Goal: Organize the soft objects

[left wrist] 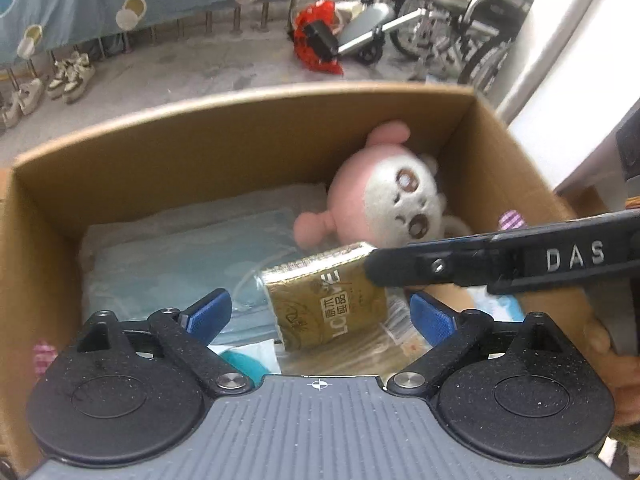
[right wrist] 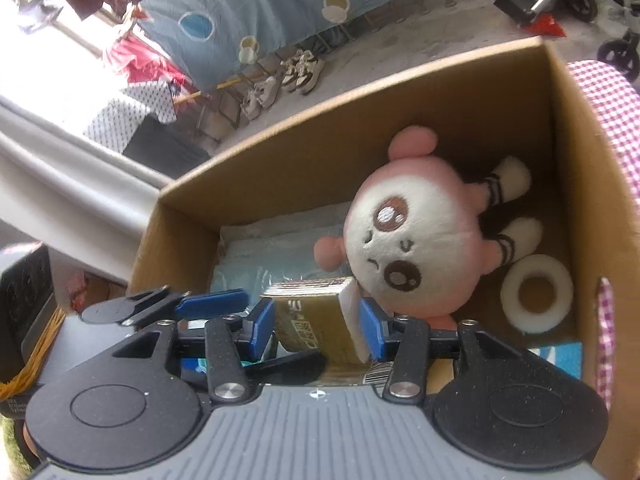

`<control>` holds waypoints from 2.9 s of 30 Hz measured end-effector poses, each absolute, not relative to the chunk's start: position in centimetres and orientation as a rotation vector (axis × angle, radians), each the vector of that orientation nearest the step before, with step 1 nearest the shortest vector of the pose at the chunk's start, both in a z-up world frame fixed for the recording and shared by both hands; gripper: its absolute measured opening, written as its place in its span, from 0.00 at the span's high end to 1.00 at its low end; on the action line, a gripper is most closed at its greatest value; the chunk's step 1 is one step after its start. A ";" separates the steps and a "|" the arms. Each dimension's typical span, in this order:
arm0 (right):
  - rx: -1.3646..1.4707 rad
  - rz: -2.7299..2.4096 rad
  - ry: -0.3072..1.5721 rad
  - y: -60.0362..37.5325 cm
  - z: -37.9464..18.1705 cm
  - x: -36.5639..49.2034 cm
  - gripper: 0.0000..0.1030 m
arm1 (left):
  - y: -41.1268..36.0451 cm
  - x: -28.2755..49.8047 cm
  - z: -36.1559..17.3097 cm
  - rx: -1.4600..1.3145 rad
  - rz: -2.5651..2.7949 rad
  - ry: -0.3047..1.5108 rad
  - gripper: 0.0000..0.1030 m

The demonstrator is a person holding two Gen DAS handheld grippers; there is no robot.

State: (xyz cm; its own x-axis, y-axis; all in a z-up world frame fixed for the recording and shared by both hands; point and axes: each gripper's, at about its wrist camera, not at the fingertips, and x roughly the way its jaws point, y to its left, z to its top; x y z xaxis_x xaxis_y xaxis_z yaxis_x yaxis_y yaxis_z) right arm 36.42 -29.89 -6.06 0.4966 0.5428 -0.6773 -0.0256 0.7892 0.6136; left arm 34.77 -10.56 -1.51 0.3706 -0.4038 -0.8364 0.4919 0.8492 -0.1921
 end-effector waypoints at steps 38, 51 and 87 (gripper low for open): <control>0.159 -0.051 0.430 -21.8 5.8 9.8 0.00 | -3.6 14.6 5.6 -0.032 -0.234 0.633 0.00; 0.032 -0.244 0.381 -20.6 5.8 9.2 0.00 | -3.4 14.9 4.8 -0.019 -0.168 0.638 0.00; 0.152 -0.072 0.724 -20.7 0.5 15.4 0.00 | -5.3 17.4 3.5 0.057 -0.091 0.851 0.00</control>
State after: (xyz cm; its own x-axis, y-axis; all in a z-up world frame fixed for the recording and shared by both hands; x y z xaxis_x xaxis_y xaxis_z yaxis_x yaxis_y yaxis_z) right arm 15.39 -20.73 0.49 0.7473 -0.0134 -0.6643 0.1185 0.9864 0.1135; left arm 17.40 -5.35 3.53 0.6556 -0.0579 -0.7528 0.1034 0.9945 0.0135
